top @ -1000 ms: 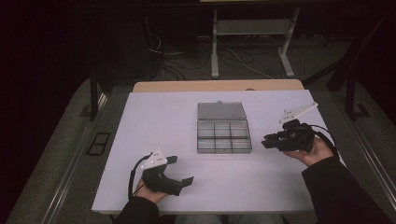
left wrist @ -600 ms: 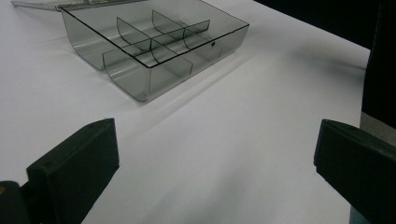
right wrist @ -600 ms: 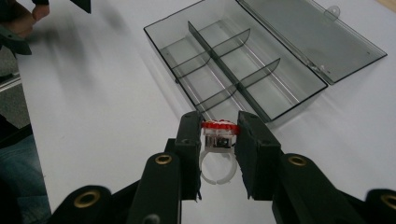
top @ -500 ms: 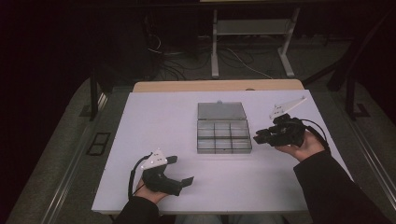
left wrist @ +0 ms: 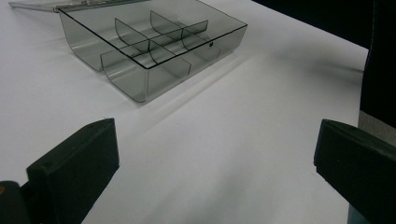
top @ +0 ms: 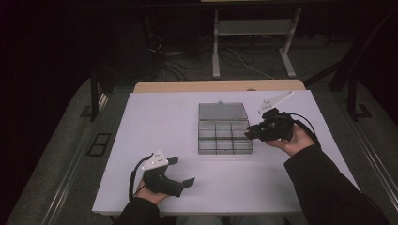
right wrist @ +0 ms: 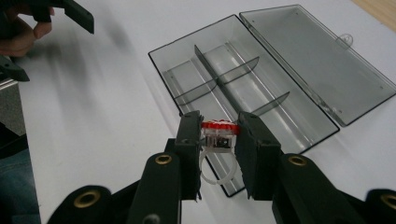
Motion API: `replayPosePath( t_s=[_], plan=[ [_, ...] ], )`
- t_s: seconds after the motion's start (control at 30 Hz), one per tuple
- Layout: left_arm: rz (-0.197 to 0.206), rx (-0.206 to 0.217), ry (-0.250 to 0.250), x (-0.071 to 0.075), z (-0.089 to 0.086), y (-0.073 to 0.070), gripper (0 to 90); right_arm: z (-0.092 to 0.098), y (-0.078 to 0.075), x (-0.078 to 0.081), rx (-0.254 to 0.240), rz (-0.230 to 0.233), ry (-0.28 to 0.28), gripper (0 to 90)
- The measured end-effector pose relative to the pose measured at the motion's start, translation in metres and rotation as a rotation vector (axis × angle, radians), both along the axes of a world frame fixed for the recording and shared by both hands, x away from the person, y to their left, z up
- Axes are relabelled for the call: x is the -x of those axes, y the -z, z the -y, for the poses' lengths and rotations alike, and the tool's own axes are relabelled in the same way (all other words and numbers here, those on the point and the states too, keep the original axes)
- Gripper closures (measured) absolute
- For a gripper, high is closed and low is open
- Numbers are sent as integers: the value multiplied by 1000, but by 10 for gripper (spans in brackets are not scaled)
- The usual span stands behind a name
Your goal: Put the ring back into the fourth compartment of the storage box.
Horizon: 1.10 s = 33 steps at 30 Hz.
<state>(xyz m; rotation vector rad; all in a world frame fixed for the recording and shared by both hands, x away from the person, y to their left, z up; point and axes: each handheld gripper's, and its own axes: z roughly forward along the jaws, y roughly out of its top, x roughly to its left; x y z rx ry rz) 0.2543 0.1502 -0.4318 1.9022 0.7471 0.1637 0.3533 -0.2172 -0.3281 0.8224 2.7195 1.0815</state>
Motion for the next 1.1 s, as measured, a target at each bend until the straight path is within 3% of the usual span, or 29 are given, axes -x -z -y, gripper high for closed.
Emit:
replayPosePath(
  t_s=[0.73, 1.1],
  plan=[
    [-1, 3, 8, 1, 1, -1, 0, -46, -11, -30, 19, 15, -40, 695],
    [1, 6, 11, 1, 1, -1, 0, -70, -8, -48, 30, 13, -27, 695]
  ],
)
